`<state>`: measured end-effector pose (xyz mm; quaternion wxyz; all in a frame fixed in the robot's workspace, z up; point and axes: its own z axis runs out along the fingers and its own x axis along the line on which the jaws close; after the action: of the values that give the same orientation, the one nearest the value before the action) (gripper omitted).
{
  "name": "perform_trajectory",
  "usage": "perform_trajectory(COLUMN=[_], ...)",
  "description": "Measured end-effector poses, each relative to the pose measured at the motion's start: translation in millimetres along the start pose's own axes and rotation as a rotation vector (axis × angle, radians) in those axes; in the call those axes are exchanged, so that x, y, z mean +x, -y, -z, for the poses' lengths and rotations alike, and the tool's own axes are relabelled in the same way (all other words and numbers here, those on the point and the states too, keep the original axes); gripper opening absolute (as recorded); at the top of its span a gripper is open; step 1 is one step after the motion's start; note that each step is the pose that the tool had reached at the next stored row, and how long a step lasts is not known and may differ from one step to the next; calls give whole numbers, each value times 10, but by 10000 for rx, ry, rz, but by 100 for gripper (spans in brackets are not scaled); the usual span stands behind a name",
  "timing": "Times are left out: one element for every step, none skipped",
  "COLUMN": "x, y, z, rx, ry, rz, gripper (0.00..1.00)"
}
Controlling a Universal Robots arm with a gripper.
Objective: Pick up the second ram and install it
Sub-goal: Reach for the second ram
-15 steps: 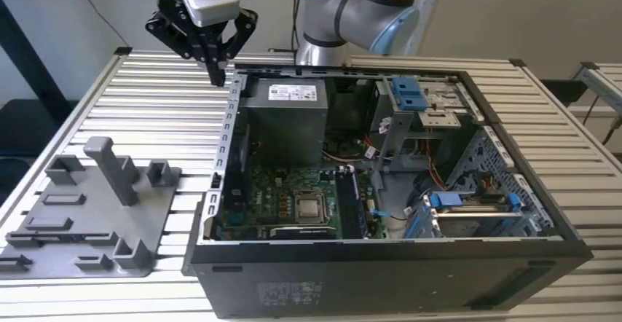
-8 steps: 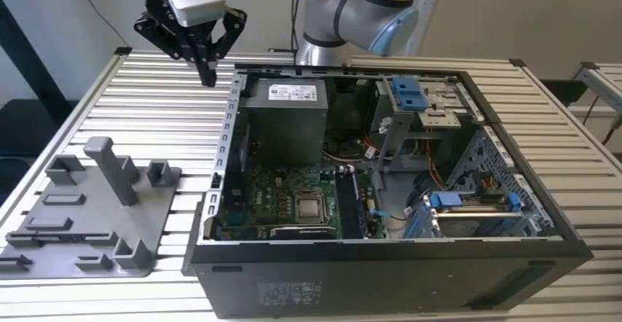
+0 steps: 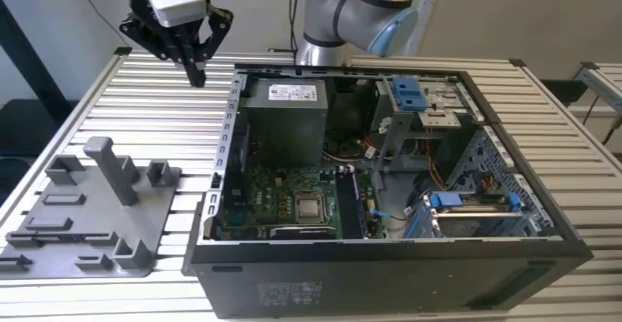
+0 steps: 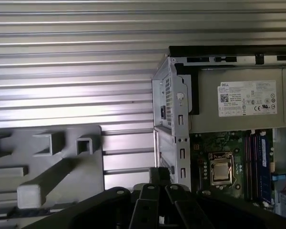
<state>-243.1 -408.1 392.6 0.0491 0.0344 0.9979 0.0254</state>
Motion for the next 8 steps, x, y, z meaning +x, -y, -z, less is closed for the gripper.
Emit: perform_trajectory(x=[23,42,62,81,99,119,140,160], y=[6,10,15,20,24,30,36,42], z=[2,5,7,9,11,13,15,17], rx=[-1,-2,-3,-5,-5,-6,-7,-9], ry=[15,27,40,53,65,79,93,107], rz=[1,1,3,3,3,4,6,6], gripper=[11,11,11,11,11,11,11,11])
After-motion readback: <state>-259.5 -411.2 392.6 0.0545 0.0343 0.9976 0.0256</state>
